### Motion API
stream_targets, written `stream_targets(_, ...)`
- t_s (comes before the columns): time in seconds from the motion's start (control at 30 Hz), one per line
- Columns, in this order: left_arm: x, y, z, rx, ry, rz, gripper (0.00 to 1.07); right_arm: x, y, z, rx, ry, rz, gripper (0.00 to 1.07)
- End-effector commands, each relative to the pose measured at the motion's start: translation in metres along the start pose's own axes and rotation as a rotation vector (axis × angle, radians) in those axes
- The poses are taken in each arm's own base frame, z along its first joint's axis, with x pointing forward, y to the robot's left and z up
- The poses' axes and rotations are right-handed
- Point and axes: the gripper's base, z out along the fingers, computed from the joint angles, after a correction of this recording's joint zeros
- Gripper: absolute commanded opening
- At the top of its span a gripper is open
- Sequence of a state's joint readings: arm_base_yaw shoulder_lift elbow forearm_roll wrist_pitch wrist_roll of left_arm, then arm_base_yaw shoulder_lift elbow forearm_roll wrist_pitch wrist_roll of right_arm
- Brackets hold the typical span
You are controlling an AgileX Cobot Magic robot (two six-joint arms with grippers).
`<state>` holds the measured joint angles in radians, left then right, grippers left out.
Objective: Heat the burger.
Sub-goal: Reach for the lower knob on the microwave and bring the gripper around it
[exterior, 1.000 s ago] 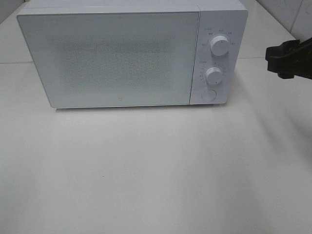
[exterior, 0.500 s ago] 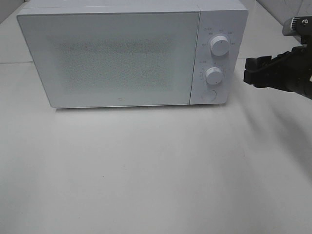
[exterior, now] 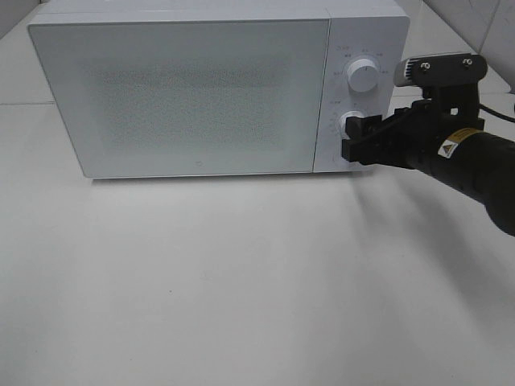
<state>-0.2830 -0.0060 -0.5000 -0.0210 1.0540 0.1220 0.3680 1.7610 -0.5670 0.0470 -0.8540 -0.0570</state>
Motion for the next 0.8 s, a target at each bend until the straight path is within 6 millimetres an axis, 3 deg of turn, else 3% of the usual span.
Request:
stream_targets(0.03,0.001,0.000,-0.002,-0.005,-0.030,-0.005,0.00,0.000,0.005,0.015,0.031,-0.009,-0.067,0.67)
stream_targets(0.8,0.001,0.000,-0.002,-0.005,-0.030,-0.006,0.00,0.021,0.005,0.040,0.059,-0.113,-0.085,0.67)
